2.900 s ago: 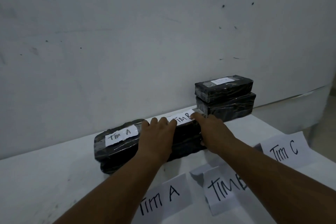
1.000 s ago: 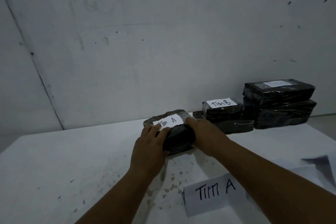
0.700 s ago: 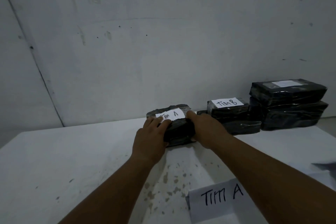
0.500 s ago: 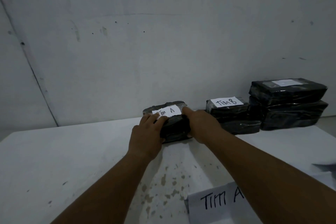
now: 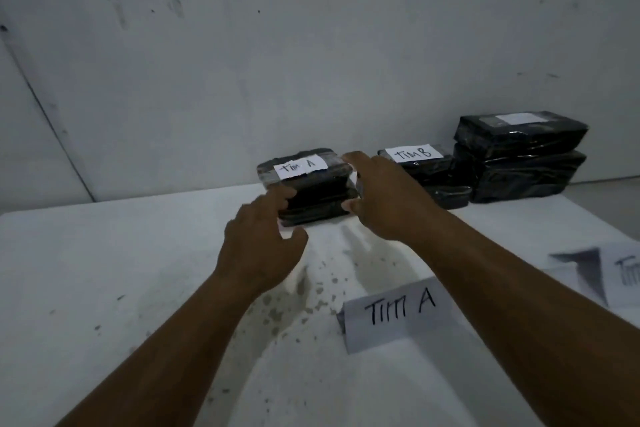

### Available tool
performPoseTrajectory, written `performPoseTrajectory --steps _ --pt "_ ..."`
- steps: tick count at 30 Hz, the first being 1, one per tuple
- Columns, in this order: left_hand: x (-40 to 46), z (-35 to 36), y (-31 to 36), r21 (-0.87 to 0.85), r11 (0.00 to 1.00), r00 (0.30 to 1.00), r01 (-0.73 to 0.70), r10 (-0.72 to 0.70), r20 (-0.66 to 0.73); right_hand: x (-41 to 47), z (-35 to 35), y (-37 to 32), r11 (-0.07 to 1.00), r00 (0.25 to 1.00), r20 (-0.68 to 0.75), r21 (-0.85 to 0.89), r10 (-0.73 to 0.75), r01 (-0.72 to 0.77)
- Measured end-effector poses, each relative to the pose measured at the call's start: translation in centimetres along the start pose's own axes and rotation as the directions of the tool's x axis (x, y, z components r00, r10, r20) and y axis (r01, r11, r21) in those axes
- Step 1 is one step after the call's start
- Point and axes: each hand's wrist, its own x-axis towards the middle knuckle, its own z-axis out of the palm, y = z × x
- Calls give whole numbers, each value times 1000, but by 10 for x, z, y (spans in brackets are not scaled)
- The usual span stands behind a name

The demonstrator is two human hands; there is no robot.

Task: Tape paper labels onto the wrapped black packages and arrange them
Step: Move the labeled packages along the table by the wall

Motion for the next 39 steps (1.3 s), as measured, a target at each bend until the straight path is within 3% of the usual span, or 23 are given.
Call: performPoseTrajectory --steps 3,8,13,23,39 --pt "-57 -6 17 -116 969 972 218 -204 118 -62 -8 -9 996 992 -122 86 33 -23" --pt "-130 8 23 -191 925 939 329 -298 175 -155 15 -13 955 919 -319 253 234 -155" --pt "-143 26 26 -231 924 951 306 -285 120 -191 52 -2 920 841 -396 286 370 -270" --pt "-143 32 24 -198 974 985 112 -82 152 -195 74 3 932 833 -427 248 351 -266" --pt "-142 39 15 -223 970 992 95 -73 105 -196 81 12 858 815 -369 436 446 -271"
